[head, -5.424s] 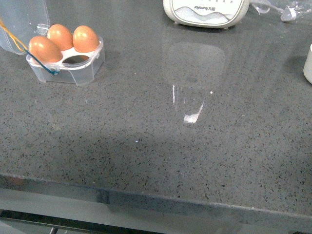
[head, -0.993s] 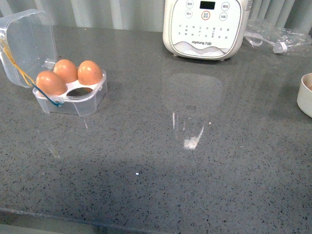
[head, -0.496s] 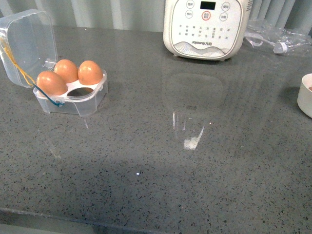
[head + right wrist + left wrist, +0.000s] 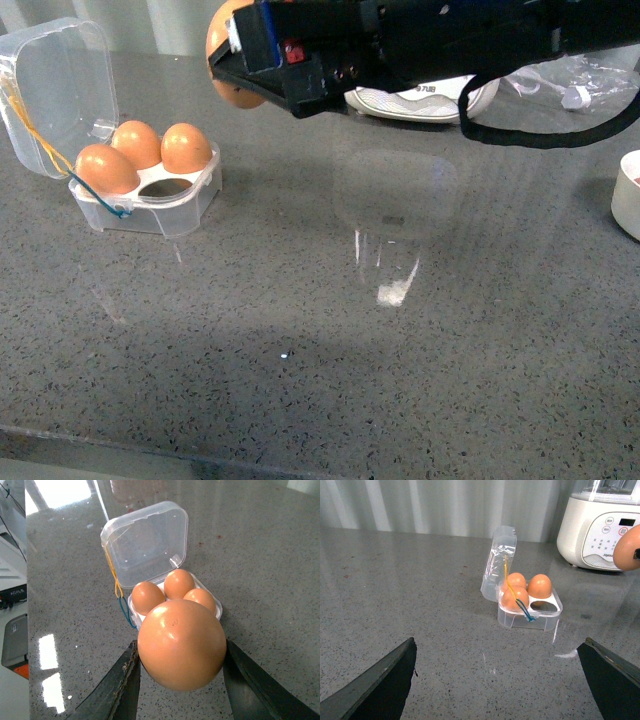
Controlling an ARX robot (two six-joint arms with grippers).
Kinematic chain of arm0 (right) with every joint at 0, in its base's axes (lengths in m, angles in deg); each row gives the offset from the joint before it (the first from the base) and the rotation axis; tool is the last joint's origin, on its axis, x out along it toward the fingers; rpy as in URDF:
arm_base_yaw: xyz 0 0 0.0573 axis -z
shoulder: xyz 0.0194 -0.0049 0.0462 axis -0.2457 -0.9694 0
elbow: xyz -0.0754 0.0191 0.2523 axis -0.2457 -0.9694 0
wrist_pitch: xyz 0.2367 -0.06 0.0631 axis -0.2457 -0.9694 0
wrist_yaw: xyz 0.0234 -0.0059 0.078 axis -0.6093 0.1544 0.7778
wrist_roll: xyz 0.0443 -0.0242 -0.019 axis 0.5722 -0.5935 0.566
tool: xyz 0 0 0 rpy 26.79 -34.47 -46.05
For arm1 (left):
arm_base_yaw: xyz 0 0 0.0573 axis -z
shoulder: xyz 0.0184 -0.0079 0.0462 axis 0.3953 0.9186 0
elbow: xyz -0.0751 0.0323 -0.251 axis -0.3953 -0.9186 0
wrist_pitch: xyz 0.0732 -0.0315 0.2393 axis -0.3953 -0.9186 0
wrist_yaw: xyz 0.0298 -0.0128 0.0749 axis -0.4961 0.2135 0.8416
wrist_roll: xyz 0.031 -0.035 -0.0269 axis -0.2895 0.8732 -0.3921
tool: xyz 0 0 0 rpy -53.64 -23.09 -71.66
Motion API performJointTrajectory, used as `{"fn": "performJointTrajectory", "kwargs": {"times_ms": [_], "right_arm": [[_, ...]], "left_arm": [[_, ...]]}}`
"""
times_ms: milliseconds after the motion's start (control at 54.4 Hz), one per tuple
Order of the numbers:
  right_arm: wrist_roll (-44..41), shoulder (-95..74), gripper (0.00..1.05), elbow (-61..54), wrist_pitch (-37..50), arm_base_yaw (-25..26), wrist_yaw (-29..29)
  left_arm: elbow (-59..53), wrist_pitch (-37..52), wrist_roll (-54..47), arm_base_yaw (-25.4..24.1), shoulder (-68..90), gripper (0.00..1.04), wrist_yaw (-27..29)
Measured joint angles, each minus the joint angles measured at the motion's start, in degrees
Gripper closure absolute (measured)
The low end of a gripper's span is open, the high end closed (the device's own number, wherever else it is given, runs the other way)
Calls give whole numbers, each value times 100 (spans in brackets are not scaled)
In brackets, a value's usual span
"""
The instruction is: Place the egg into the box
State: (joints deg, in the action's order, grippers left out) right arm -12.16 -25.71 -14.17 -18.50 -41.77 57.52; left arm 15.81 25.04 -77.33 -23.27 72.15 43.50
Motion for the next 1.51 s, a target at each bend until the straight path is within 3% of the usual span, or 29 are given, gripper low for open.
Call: {"fn": "performJointTrajectory", "kwargs": {"times_ms": [883,1397,1508], "right_arm": [[238,-1493,64,1202,-131,-553,-216],[232,-1709,64,1397,-273,-597,-317],[210,-1722,44,1423,-328,-599,-297]], "left_arm": [[0,0,0,0,0,7,0],[0,0,0,0,0,7,0],[0,0,0,0,0,7,-2]]}}
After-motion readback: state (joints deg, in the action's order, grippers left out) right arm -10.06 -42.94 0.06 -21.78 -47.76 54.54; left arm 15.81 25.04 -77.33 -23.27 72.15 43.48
